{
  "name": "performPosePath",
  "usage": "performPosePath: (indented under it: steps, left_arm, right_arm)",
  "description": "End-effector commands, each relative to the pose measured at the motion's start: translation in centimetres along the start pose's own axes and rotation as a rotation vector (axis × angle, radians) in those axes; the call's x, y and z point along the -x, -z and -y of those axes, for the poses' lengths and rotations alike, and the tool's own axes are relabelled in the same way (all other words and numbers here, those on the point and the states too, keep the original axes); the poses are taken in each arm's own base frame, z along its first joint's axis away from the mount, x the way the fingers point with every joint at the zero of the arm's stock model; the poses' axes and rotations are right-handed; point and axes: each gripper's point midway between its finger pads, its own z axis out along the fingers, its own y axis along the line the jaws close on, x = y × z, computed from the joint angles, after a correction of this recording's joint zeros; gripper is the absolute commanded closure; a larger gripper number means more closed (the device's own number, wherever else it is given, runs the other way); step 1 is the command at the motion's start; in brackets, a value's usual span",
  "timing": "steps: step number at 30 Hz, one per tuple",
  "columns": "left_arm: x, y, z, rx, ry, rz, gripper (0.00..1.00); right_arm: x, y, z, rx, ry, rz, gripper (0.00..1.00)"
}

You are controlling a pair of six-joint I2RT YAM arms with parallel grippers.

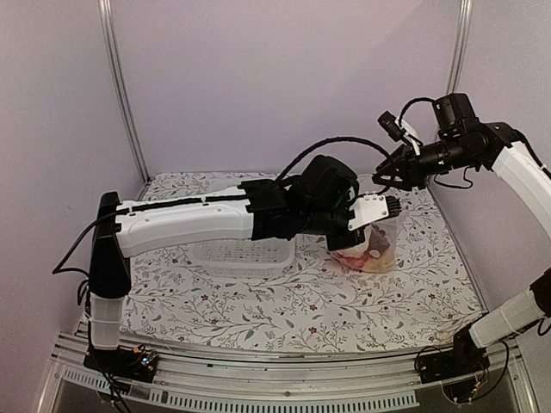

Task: Place the food in the zip-top bag and seal the zipper
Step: Pass from the right arm to the left

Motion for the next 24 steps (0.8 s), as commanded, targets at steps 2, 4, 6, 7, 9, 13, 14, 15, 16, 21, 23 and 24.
performPosePath:
  steps: [2,4,6,7,9,13,14,15,16,21,23,24]
  left_arm:
    - [1.0,-0.4,-0.9,0.058,0.059,0.055,1.00]
    - [1.4,-0.5,-1.0,0.061,0.078,0.075,1.00]
    - [1.9,-0.3,-1.1,0.060,0.092,0.104,1.00]
    - [2.0,-0.2,-1.0,0.058,0.098,0.117,1.00]
    - [2.3,0.1,-1.3,0.072,0.108,0.140,1.00]
    - [2.6,0.6,-1.8,0.106,0.112,0.171,1.00]
    - [2.5,0.6,-2.0,0.115,0.112,0.171,1.00]
    - [2.5,0.7,-2.1,0.122,0.111,0.173,1.00]
    - [2.4,0.6,-2.3,0.128,0.112,0.171,1.00]
    - [2.3,0.8,-3.3,0.150,0.128,0.185,1.00]
    - [2.5,1.1,-3.8,0.157,0.138,0.201,1.00]
    - [2.7,1.2,-4.1,0.158,0.146,0.214,1.00]
  right_arm:
    - [0.0,1.7,-0.6,-0.046,0.026,-0.013,0.55]
    - [-0.4,1.7,-0.5,-0.062,0.023,-0.026,0.53]
    - [-0.7,2.1,-0.3,-0.077,0.021,-0.035,0.51]
    - [-0.7,2.6,-0.3,-0.087,0.027,-0.031,0.50]
    - [-0.7,3.3,-0.3,-0.108,0.031,-0.030,0.50]
    - [-1.2,4.5,-0.5,-0.138,0.036,-0.042,0.51]
    - [-1.3,4.8,-0.7,-0.142,0.035,-0.043,0.51]
    - [-1.5,5.0,-0.7,-0.144,0.032,-0.048,0.51]
    - [-1.7,5.2,-0.8,-0.147,0.029,-0.053,0.51]
    - [-3.3,5.6,-1.2,-0.150,0.018,-0.092,0.50]
    - [-3.9,5.6,-1.1,-0.156,0.011,-0.108,0.47]
    - [-4.2,5.7,-1.1,-0.159,0.008,-0.112,0.46]
